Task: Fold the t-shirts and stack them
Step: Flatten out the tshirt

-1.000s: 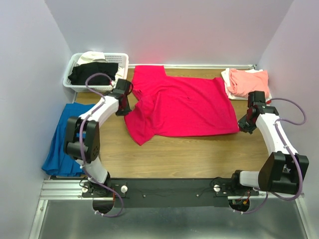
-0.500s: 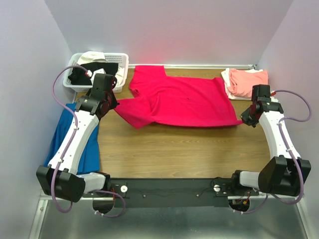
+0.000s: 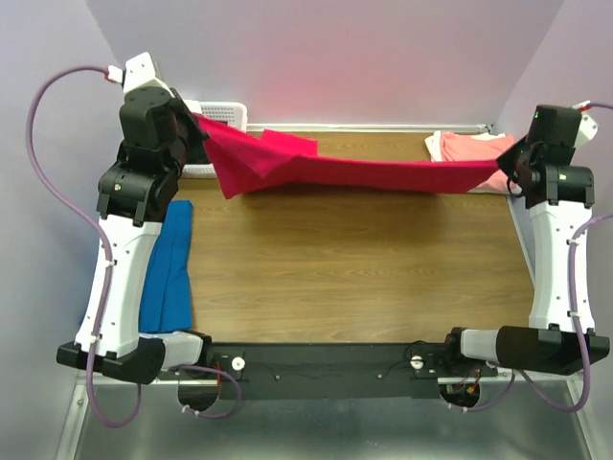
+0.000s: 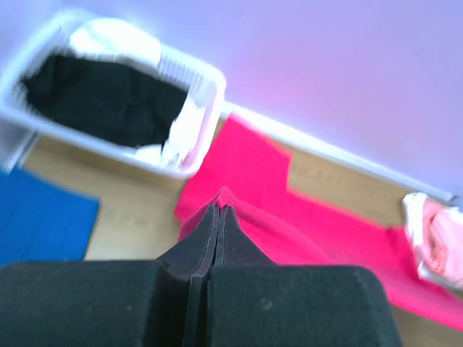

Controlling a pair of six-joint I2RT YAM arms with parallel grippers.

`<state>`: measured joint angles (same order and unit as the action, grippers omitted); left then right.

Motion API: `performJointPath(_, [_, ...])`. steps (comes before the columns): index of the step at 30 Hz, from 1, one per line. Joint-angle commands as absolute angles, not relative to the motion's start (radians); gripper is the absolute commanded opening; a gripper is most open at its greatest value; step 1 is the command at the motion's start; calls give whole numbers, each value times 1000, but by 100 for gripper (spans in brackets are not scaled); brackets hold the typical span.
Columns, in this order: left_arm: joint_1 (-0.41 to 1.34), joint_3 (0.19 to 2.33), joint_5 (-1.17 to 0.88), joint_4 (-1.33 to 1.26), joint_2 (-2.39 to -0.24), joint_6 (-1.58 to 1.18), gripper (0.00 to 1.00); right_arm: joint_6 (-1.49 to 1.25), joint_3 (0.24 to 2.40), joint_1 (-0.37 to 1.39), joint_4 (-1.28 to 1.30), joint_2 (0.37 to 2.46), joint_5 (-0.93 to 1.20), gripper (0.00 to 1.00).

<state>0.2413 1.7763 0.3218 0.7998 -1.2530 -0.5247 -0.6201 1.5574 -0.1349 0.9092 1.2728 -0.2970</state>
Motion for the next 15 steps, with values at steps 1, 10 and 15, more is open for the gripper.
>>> performJointPath(1, [233,1882,281,560,-1328,-408,0,-571,1742,-141,874,1351,-321,1])
performJointPath(10, [233,2196,229,492,-1466,-311,0,-528,1898,-141,844,1367,-210,1])
performJointPath(15, [233,2218,193,489,-1369,-290,0,-483,1873,-143,836,1260,-175,1])
